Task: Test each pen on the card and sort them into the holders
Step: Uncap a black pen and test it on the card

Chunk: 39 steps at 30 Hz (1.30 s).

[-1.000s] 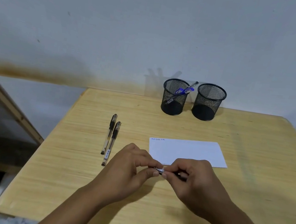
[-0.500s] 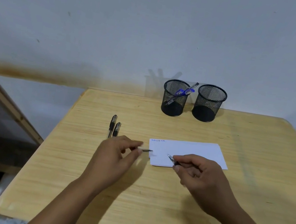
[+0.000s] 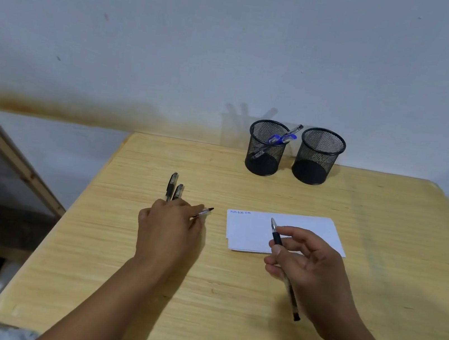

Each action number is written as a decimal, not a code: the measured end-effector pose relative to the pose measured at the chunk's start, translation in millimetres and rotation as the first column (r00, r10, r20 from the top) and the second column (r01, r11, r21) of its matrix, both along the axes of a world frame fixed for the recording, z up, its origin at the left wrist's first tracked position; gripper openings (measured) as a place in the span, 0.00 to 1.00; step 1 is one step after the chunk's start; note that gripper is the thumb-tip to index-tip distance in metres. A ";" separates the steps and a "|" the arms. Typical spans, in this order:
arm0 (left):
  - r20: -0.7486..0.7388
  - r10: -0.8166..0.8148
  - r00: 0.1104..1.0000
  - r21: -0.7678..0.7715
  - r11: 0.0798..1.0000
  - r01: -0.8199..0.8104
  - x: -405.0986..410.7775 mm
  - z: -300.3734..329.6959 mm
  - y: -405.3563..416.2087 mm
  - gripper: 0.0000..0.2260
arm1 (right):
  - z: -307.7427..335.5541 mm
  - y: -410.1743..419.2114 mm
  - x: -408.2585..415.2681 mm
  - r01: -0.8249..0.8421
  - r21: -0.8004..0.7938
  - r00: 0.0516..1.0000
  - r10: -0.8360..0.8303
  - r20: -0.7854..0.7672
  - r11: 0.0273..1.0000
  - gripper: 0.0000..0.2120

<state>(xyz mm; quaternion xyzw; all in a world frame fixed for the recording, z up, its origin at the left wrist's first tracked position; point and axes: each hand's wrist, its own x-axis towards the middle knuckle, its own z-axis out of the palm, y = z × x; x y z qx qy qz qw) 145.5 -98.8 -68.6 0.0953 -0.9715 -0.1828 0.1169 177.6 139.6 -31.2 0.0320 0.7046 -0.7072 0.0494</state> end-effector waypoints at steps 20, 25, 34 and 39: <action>-0.048 -0.306 0.951 0.072 0.948 0.309 31.9 -16.8 31.8 0.16 | -3.2 2.3 -23.2 0.010 0.058 0.996 -0.005 -0.085 0.998 0.18; -0.033 -0.306 0.952 0.064 0.950 0.307 31.1 -19.1 30.6 0.15 | -5.5 -11.2 -47.2 0.202 0.261 0.973 -0.164 -0.160 0.944 0.05; -0.032 -0.284 0.958 0.062 0.956 0.285 28.3 -20.7 31.0 0.15 | -28.0 -28.5 -81.5 0.170 0.462 0.970 -0.066 -0.233 0.870 0.04; -0.034 -0.269 0.963 0.065 0.961 0.270 26.8 -21.0 31.5 0.15 | -40.0 -30.8 -84.5 0.192 0.517 0.966 -0.068 -0.248 0.834 0.07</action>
